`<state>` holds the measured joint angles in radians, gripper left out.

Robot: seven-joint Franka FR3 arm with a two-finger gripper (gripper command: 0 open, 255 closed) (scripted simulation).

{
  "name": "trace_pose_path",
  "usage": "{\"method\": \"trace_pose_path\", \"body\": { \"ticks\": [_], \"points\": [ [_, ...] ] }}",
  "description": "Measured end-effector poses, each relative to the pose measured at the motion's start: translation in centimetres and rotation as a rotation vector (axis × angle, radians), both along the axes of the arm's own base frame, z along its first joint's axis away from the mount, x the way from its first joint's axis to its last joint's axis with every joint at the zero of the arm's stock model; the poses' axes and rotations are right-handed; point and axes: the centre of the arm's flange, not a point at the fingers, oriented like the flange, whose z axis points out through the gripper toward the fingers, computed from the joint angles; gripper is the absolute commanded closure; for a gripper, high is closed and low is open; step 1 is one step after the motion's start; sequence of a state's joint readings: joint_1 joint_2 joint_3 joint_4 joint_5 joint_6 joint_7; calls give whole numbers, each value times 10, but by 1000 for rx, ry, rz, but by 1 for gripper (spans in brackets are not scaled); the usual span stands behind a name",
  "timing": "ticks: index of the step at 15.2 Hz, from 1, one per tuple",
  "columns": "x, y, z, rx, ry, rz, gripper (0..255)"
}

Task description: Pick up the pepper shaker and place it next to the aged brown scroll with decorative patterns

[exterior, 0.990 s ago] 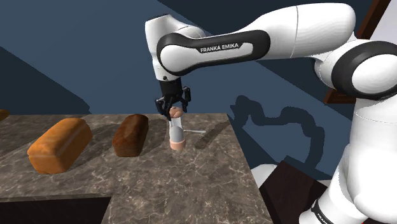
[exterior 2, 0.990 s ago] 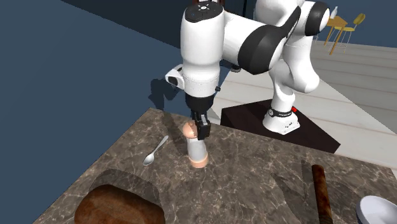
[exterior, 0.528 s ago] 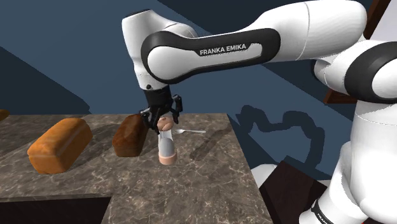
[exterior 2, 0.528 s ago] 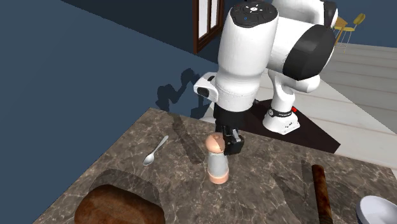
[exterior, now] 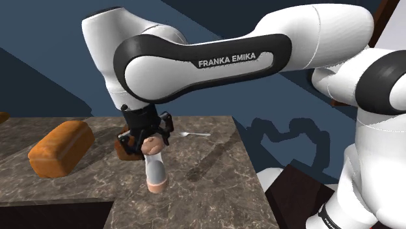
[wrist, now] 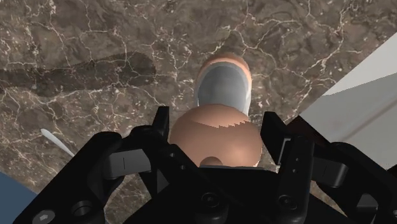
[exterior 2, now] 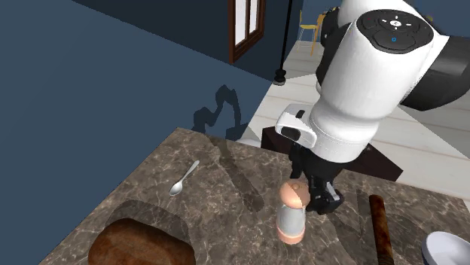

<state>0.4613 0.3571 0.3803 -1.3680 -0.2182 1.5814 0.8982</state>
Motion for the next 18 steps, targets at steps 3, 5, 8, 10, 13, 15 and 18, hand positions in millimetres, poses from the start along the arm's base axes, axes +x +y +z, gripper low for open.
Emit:
{"method": "trace_pose_path", "body": {
  "ticks": [3, 5, 8, 10, 13, 15, 18],
  "points": [
    [-21, 35, 3, 0, 0, 0, 255],
    [-35, 58, 4, 0, 0, 0, 255],
    [-55, 95, -3, 0, 0, 0, 255],
    [-63, 106, -8, 0, 0, 0, 255],
    [-67, 111, -21, 0, 0, -1, 255],
    [-66, 111, -31, 0, 0, -1, 255],
    [-67, 111, -47, -1, 0, -1, 255]
  ]
}}
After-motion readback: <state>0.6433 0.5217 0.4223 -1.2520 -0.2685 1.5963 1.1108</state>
